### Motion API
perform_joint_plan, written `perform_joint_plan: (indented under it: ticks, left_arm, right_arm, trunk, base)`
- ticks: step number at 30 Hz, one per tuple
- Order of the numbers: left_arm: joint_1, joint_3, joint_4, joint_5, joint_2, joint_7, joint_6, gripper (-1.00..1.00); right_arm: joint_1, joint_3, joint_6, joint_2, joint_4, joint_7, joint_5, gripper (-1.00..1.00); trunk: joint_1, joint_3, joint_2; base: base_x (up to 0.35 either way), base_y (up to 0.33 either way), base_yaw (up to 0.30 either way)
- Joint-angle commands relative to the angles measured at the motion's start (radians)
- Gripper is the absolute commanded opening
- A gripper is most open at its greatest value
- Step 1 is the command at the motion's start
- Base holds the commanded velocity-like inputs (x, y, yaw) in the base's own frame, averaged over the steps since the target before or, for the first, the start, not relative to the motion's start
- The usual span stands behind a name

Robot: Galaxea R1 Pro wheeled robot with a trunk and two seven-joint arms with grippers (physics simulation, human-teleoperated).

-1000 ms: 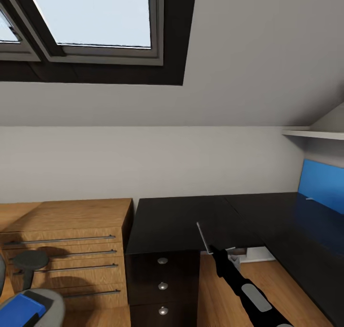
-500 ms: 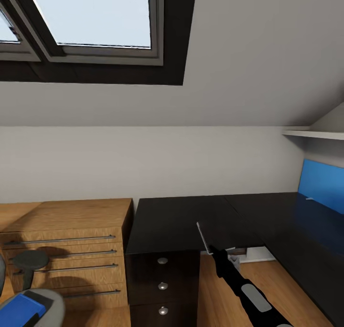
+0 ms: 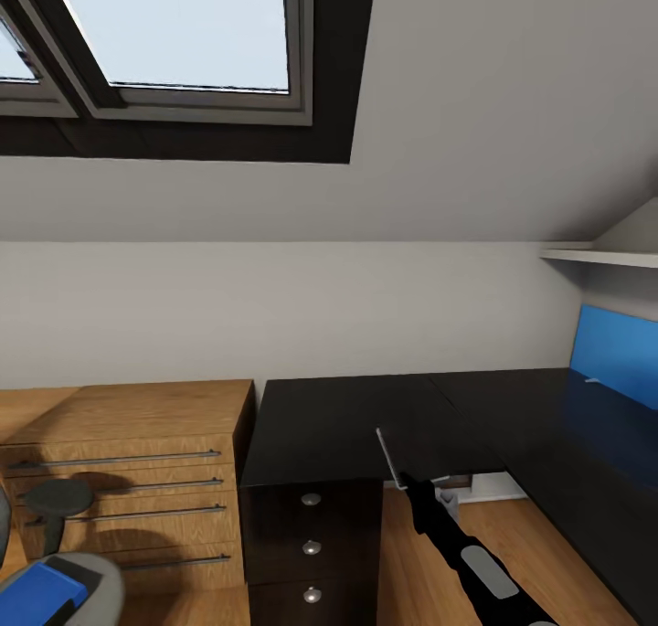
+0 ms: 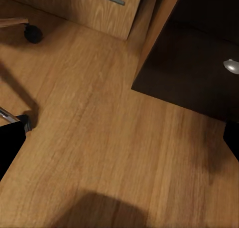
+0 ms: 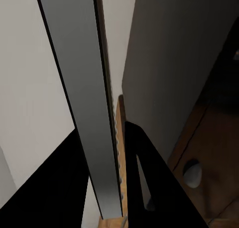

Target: In the bedroom, organize the workspace by keeping the computer under the desk, ensuring the monitor is on the desk, placing the keyboard on the desk next to the monitor, placing the mouse on the desk next to the keyboard, moving the folder from the swivel chair onto the desk next to the mouse, stacking the notebook on top of the folder with the pen on top of the notebook, and positioning the swivel chair next to the desk.

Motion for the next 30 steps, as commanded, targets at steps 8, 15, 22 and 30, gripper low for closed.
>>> perform_joint_plan:
  ticks: [8,15,22,30]
  left_arm:
    - [-0.001,-0.002,0.001,0.009,0.0,-0.004,-0.003,1.0]
    - [-0.001,-0.001,0.002,0.009,-0.009,-0.001,-0.008,1.0]
    - [-0.001,-0.002,0.002,0.008,-0.006,-0.001,-0.008,1.0]
    - [-0.001,-0.003,0.002,0.007,0.0,-0.001,-0.009,1.0]
  right_arm:
    - [-0.001,0.005,0.011,-0.003,0.003,0.003,-0.012,-1.0]
    - [-0.001,-0.003,0.009,0.006,0.01,0.007,-0.019,-1.0]
    - [-0.001,-0.002,0.007,0.001,0.011,0.007,-0.019,-1.0]
    - [-0.001,-0.002,0.006,-0.009,0.011,0.007,-0.019,-1.0]
  trunk:
    - [0.0,-0.001,-0.001]
    - [0.0,-0.001,-0.001]
    - [0.0,-0.001,-0.001]
    - [0.0,-0.001,-0.001]
  base:
    - [0.0,0.0,0.0]
    - [0.0,0.0,0.0]
    - [0.0,0.0,0.0]
    - [0.129,0.0,0.0]
